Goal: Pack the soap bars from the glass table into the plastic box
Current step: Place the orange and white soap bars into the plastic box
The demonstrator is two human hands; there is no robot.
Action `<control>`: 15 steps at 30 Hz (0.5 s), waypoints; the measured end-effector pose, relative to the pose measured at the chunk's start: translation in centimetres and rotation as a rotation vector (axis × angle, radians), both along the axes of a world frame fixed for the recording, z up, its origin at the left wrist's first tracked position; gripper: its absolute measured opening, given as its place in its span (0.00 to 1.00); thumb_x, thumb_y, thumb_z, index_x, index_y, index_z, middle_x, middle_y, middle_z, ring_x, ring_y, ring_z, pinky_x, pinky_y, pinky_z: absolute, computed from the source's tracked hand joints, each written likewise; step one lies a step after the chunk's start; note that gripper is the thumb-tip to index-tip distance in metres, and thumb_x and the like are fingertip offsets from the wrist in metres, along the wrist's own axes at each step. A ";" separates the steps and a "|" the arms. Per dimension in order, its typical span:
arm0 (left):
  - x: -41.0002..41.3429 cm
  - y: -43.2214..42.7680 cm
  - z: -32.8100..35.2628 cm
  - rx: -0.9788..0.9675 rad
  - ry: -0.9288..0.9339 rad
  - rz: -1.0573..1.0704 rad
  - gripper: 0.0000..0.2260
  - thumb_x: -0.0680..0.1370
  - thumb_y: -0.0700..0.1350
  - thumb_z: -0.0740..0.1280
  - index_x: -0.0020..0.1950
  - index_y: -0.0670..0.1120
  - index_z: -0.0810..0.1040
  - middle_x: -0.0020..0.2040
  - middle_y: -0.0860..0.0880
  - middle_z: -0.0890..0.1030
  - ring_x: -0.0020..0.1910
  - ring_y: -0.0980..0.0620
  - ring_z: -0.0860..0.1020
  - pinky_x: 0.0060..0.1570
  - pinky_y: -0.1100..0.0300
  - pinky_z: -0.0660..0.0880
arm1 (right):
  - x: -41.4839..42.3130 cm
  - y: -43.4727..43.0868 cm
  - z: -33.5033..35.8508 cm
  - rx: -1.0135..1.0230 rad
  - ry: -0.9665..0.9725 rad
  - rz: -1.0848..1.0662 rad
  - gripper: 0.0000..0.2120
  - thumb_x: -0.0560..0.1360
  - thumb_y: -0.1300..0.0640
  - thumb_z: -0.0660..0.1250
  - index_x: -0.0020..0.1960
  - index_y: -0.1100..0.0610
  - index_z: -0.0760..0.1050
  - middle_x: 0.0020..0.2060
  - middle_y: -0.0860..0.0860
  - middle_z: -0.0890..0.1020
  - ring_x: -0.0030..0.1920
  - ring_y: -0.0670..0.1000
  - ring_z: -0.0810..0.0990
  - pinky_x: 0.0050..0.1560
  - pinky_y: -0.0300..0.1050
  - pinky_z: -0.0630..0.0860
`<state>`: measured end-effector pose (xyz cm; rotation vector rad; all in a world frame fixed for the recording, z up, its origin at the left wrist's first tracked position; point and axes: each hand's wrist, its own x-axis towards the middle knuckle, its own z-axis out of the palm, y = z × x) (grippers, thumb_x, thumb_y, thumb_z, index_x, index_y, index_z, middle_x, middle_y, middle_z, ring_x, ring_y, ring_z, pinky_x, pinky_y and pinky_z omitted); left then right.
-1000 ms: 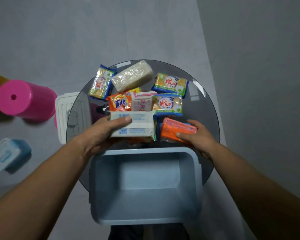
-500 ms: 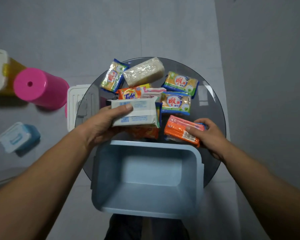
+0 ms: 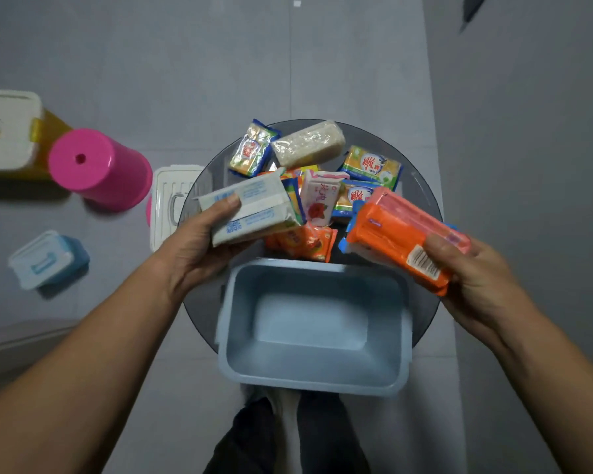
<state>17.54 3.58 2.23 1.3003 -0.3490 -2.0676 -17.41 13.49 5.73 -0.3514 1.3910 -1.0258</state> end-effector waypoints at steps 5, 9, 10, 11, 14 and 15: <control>2.4 2.7 0.0 0.067 0.046 0.140 0.08 0.71 0.45 0.74 0.47 0.47 0.90 0.54 0.42 0.88 0.51 0.44 0.87 0.46 0.48 0.84 | 6.8 3.1 1.0 0.073 -0.049 0.193 0.27 0.59 0.57 0.82 0.56 0.61 0.81 0.46 0.60 0.88 0.41 0.53 0.88 0.40 0.42 0.83; 3.1 3.3 -0.2 0.076 0.080 0.179 0.10 0.71 0.45 0.74 0.51 0.46 0.88 0.52 0.42 0.88 0.50 0.43 0.87 0.43 0.47 0.84 | 11.1 4.3 -2.0 0.207 -0.005 0.220 0.27 0.61 0.58 0.80 0.58 0.62 0.79 0.48 0.58 0.88 0.45 0.55 0.88 0.42 0.43 0.83; 3.2 3.3 -0.4 0.075 0.077 0.184 0.13 0.71 0.45 0.74 0.54 0.45 0.86 0.52 0.42 0.88 0.50 0.43 0.87 0.43 0.48 0.84 | 11.8 4.4 -3.1 0.238 0.012 0.218 0.28 0.60 0.57 0.80 0.58 0.62 0.79 0.48 0.58 0.88 0.47 0.55 0.88 0.45 0.44 0.84; 3.2 3.3 -0.5 0.076 0.072 0.181 0.15 0.71 0.45 0.74 0.57 0.45 0.83 0.52 0.41 0.88 0.50 0.43 0.87 0.43 0.48 0.84 | 12.3 4.3 -4.2 0.262 0.028 0.214 0.29 0.59 0.56 0.81 0.58 0.62 0.79 0.48 0.58 0.88 0.48 0.56 0.88 0.48 0.46 0.84; 3.2 3.3 -0.9 0.092 0.059 0.143 0.18 0.74 0.45 0.72 0.62 0.44 0.80 0.58 0.39 0.86 0.54 0.42 0.86 0.53 0.44 0.83 | 13.7 3.7 -7.7 0.310 0.093 0.218 0.34 0.55 0.51 0.82 0.56 0.63 0.80 0.47 0.58 0.88 0.49 0.57 0.87 0.54 0.51 0.83; 3.2 3.3 -1.1 0.098 0.045 0.125 0.19 0.74 0.45 0.71 0.64 0.43 0.79 0.61 0.38 0.85 0.56 0.41 0.85 0.57 0.43 0.81 | 14.0 3.5 -8.7 0.318 0.117 0.216 0.34 0.54 0.50 0.83 0.55 0.63 0.81 0.46 0.58 0.88 0.48 0.56 0.87 0.53 0.51 0.83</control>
